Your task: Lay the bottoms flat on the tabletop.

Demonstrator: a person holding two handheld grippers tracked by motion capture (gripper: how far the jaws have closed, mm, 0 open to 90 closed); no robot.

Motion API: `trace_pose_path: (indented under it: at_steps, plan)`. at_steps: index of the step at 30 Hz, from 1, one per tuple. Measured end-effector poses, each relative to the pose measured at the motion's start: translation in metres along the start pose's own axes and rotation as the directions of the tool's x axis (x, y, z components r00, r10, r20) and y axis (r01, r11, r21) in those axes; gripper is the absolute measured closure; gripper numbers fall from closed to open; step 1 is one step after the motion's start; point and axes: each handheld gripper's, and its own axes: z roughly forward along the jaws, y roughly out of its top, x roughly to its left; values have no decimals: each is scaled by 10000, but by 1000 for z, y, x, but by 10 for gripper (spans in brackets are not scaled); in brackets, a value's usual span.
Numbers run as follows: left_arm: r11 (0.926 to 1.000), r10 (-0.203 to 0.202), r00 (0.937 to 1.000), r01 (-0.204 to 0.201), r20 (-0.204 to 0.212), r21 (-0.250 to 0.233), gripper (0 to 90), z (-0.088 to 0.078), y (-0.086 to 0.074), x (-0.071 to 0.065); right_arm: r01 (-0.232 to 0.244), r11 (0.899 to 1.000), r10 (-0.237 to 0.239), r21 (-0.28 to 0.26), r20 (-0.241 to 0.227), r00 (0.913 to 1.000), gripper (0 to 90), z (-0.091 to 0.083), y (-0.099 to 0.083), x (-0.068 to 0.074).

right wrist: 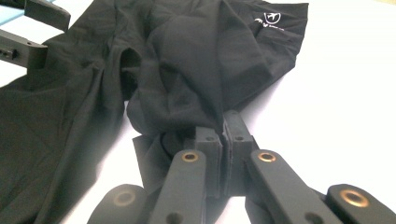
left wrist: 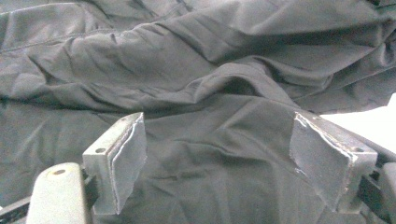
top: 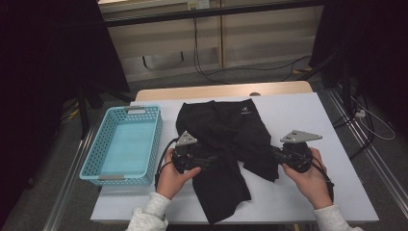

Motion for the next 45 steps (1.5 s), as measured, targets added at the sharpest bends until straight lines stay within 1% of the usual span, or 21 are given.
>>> trace_pose_path:
  at_steps: [3, 4, 6, 9, 11, 12, 14, 15, 17, 19, 21, 23, 27, 29, 32, 36, 39, 41, 42, 44, 45]
  plan:
    - [10000, -17, 10000, 17, 7, -10, 196, 1, -1, 0, 309, 9988, -307, 369, -82, 9995, 864, 10, 0, 7]
    - [10000, -34, 10000, 34, 6, -1, 196, 1, -1, 0, 451, 9975, -443, 545, -160, 9989, 859, 18, 0, 11]
    - [10000, -39, 10000, 39, 19, 30, 196, 1, -1, 0, 516, 9958, -469, 756, -628, 9969, 854, 34, -1, 18]
    - [10000, -39, 10000, 39, 25, 79, 196, 2, -3, -1, 872, 9887, -781, 1217, -772, 9939, 850, 59, 0, 29]
    - [9999, -40, 10000, 39, 69, 121, 196, 3, -4, -2, 891, 9849, -772, 1484, -843, 9935, 799, 73, -2, 32]
    - [9999, 3, 10000, -4, 74, 161, 196, 3, -4, -2, 925, 9824, -793, 1625, -861, 9931, 742, 78, -4, 33]
    - [9999, -9, 9999, 7, 112, 157, 196, 4, -4, -3, 1064, 9838, -950, 1445, -833, 9920, 644, 77, -5, 33]
    - [9999, -25, 9999, 24, 136, 140, 196, 4, -4, -3, 925, 9860, -819, 1385, -807, 9934, 585, 73, -4, 32]
    - [9999, -15, 9999, 13, 136, 137, 196, 4, -4, -4, 507, 9946, -438, 900, -772, 9961, 464, 60, -2, 25]
    - [9999, 32, 9999, -35, 163, 160, 196, 5, -3, -4, 54, 9975, 6, 699, -846, 9964, 396, 47, -1, 16]
    - [9999, 39, 9997, -42, 225, 165, 196, 7, -2, -6, -133, 9991, 154, 400, -546, 9984, 393, 34, -3, 7]
    - [9998, 81, 9996, -86, 275, 167, 196, 8, 0, -8, -391, 9987, 401, 333, -283, 9988, 370, 27, -7, -3]
    - [9999, 104, 9994, -107, 341, 83, 196, 10, 4, -10, -839, 9963, 837, 186, 77, 9965, 359, 20, -16, -21]
    - [9999, 98, 9992, -100, 385, 61, 196, 12, 6, -10, -918, 9958, 920, -76, 277, 9954, 360, 16, -19, -27]
    - [9998, 140, 9989, -146, 451, 131, 196, 15, 6, -10, -1130, 9936, 1127, 57, 394, 9928, 365, 16, -23, -32]
    - [9998, 173, 9987, -178, 480, 95, 196, 17, 8, -10, -883, 9942, 875, 617, 155, 9960, 365, 33, -27, -23]
    - [9998, 191, 9985, -195, 505, 78, 196, 17, 9, -10, -676, 9942, 716, 837, -456, 9964, 386, 46, -26, -7]
    - [9998, 187, 9985, -190, 506, 68, 196, 17, 9, -10, -107, 9942, 175, 1073, -621, 9979, 422, 52, -24, 4]
    - [9998, 190, 9985, -195, 519, 93, 197, 17, 9, -10, 25, 9932, 50, 1162, -642, 9979, 434, 55, -23, 9]
    - [9996, 217, 9986, -225, 491, 142, 196, 18, 8, -10, 345, 9901, -279, 1364, -498, 9984, 507, 60, -24, 17]
    - [9996, 203, 9986, -212, 492, 181, 196, 18, 7, -10, 372, 9909, -324, 1290, -392, 9987, 534, 62, -24, 19]
